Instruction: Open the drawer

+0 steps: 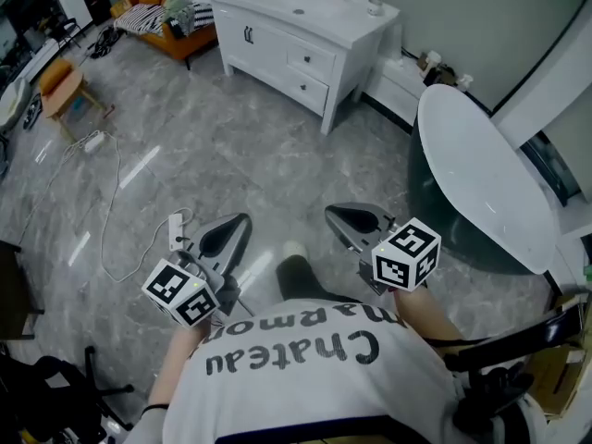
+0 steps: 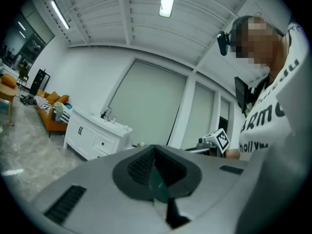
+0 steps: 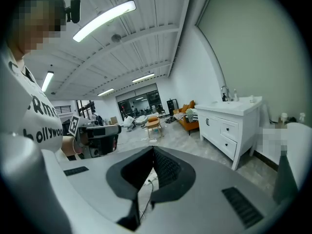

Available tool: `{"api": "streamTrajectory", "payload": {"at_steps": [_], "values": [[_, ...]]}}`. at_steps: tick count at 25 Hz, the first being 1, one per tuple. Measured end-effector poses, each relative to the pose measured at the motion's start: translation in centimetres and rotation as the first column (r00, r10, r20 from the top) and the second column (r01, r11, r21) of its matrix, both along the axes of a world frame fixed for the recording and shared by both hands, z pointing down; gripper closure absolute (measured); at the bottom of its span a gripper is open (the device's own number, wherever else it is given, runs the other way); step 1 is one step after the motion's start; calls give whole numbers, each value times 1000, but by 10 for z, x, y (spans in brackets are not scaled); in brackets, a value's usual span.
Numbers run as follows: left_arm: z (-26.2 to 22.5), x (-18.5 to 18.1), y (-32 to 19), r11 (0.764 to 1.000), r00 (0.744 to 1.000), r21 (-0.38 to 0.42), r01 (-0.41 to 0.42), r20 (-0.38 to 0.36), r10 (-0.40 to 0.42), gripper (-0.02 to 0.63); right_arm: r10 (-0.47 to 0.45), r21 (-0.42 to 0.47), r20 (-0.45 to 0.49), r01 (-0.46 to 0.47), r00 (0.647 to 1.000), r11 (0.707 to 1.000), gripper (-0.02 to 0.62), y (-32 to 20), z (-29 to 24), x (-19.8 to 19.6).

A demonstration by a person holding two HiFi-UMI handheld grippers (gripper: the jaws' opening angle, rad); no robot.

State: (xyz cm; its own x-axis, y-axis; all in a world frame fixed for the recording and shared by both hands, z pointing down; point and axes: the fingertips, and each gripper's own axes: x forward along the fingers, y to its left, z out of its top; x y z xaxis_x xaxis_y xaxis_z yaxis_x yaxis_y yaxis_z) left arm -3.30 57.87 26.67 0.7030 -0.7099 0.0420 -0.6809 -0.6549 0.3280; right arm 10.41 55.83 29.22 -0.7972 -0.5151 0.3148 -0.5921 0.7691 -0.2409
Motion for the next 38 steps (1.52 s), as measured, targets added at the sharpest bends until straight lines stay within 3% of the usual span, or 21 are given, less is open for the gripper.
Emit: {"api": "streamTrajectory", "payload": {"at_steps": [7,13,18,27,38], "values": [[0,-4,-91,998,999,-36,44,2,-44,598,-15,31,1,15,1000,999,584,-101,-10,0],[-1,2,-169,998,997,-21,59,50,-58,598,-25,49,-11,25,1000,998,584,-188,-16,7],[5,1,-217,994,995,-46,96,22,-95,598,-39,73,-16,40,999,997,584,-243,-17,12],[10,-19,-255,977,979,-68,200,-29,-202,598,-12,45,23,11,1000,999,584,-294,-5,31],[22,-27,-281,975,980,-105,194,-15,-196,598,-20,36,9,20,1000,999,584,-322,2,23]]}}
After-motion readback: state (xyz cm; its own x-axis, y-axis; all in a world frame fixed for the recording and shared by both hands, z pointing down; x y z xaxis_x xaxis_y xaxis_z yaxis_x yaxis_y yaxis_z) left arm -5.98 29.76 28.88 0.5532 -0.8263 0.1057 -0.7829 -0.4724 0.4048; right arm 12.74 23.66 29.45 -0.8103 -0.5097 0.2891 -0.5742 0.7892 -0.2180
